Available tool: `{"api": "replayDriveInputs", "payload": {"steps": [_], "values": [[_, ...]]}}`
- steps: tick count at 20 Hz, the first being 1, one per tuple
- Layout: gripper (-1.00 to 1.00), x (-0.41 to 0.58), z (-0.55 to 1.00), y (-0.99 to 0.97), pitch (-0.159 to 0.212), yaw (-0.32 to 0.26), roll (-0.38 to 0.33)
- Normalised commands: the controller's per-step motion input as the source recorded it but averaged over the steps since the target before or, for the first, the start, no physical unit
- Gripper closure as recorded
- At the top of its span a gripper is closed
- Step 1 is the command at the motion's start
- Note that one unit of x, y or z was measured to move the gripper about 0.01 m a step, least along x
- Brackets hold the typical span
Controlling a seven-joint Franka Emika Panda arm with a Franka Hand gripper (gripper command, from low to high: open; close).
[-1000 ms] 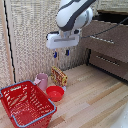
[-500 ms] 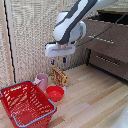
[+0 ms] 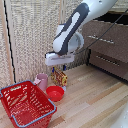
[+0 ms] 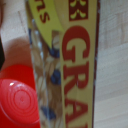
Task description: Shift your gripper thoughtfully near the cereal snack bar. Tenderly grip the snack bar with your precision device. Carefully hover the precision device above the first drawer installation and invite the snack bar to descend into the first drawer installation.
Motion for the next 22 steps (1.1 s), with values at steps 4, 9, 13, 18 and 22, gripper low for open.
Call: {"api": "replayDriveInputs", "payload": {"steps": [4,9,13,18,22], "values": [[-1.0,0.0,-0.28,0.02,0.0,-0.026,-0.066],[1.0,0.0,-0.09,0.0,0.022,-0.002,-0.036],[1.0,0.017,0.0,0.01,0.0,0.0,-0.01],[1.0,-0.012,-0.01,0.07,0.0,0.0,-0.027],[1.0,-0.005,0.03,0.07,-0.017,0.0,-0.03]]}}
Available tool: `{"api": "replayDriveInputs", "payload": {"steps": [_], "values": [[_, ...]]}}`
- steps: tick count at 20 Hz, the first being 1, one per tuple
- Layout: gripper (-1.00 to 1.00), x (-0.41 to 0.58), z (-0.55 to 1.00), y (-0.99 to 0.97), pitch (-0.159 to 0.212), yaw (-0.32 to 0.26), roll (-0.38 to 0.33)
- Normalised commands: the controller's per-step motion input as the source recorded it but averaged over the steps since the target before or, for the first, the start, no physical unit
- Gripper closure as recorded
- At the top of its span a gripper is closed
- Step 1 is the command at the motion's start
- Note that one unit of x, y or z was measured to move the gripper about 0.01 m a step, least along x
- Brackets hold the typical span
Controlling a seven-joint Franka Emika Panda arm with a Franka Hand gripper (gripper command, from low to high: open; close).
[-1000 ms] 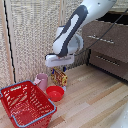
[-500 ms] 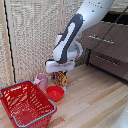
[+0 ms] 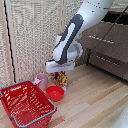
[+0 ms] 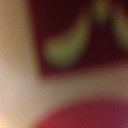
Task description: Shift your gripper thoughtfully near the cereal snack bar. Tenderly grip the snack bar with your precision device. Carefully hover the precision device above the first drawer installation and invite the snack bar to descend into the first drawer installation.
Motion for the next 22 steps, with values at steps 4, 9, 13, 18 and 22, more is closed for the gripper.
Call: {"api": "replayDriveInputs", "payload": {"steps": [4,9,13,18,22], "values": [[1.0,0.068,0.34,0.02,-0.048,-0.014,-0.01],[1.0,0.101,0.73,0.02,0.044,-0.019,0.0],[1.0,0.086,0.88,0.01,0.102,-0.041,0.0],[1.0,0.002,0.83,0.02,0.127,-0.086,-0.001],[1.0,0.0,0.95,0.0,0.11,-0.061,-0.02]]}}
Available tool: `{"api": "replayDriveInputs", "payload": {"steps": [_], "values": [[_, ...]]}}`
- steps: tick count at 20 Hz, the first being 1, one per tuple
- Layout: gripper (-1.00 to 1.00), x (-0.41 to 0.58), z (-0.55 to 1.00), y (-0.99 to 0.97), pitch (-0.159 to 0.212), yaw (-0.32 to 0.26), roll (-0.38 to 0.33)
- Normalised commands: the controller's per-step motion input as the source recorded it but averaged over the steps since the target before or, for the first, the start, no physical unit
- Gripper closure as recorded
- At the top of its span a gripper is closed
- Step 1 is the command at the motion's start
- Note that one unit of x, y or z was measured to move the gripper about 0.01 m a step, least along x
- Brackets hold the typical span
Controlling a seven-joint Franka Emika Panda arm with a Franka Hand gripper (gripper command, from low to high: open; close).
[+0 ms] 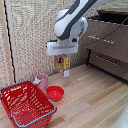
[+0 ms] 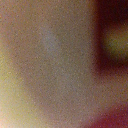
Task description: Shift your gripper thoughtfully near the cereal snack bar. Tenderly grip the snack bar with your precision device. Carefully hover the precision device above the first drawer installation and invite the snack bar to descend into the first drawer installation.
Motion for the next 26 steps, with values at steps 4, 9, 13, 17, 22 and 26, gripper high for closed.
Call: {"api": "replayDriveInputs", "payload": {"steps": [4,9,13,17,22,26], "values": [[1.0,0.0,0.97,0.0,0.097,-0.017,-0.031],[1.0,0.045,1.0,0.0,0.089,-0.001,-0.03],[1.0,0.111,1.0,0.0,0.05,0.0,-0.064],[1.0,0.094,0.93,-0.13,0.0,0.067,-0.075],[1.0,0.002,0.83,-0.33,-0.055,0.141,-0.035],[1.0,0.006,0.83,-0.39,-0.011,0.095,-0.052]]}}
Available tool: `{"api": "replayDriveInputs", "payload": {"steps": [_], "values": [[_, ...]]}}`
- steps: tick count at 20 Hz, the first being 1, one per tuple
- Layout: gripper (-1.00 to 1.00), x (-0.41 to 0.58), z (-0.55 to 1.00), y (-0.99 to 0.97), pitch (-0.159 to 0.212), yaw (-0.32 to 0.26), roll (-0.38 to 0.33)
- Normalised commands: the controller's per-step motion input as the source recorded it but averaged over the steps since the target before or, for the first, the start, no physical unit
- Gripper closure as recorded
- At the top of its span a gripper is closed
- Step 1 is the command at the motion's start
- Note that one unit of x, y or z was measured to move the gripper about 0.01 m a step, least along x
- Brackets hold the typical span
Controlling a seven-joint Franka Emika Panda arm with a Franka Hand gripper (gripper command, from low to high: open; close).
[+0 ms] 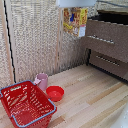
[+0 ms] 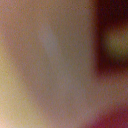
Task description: Shift your gripper thoughtfully near the cereal snack bar. Tenderly grip the snack bar with your precision device. Carefully hover the precision device above the first drawer installation and invite the snack bar to descend into the first drawer installation.
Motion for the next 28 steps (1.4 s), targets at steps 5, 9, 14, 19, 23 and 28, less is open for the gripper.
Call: {"api": "replayDriveInputs", "payload": {"steps": [5,9,14,19,23,28], "values": [[1.0,0.012,0.82,-0.52,0.0,0.055,-0.042],[1.0,0.107,0.84,-0.76,0.022,0.0,-0.014],[1.0,0.055,0.72,-0.81,0.048,0.0,-0.022],[1.0,0.054,0.66,-0.86,0.073,0.0,-0.025],[1.0,0.059,0.62,-0.9,0.084,0.0,-0.017],[1.0,0.062,0.58,-0.94,0.083,-0.001,-0.01]]}}
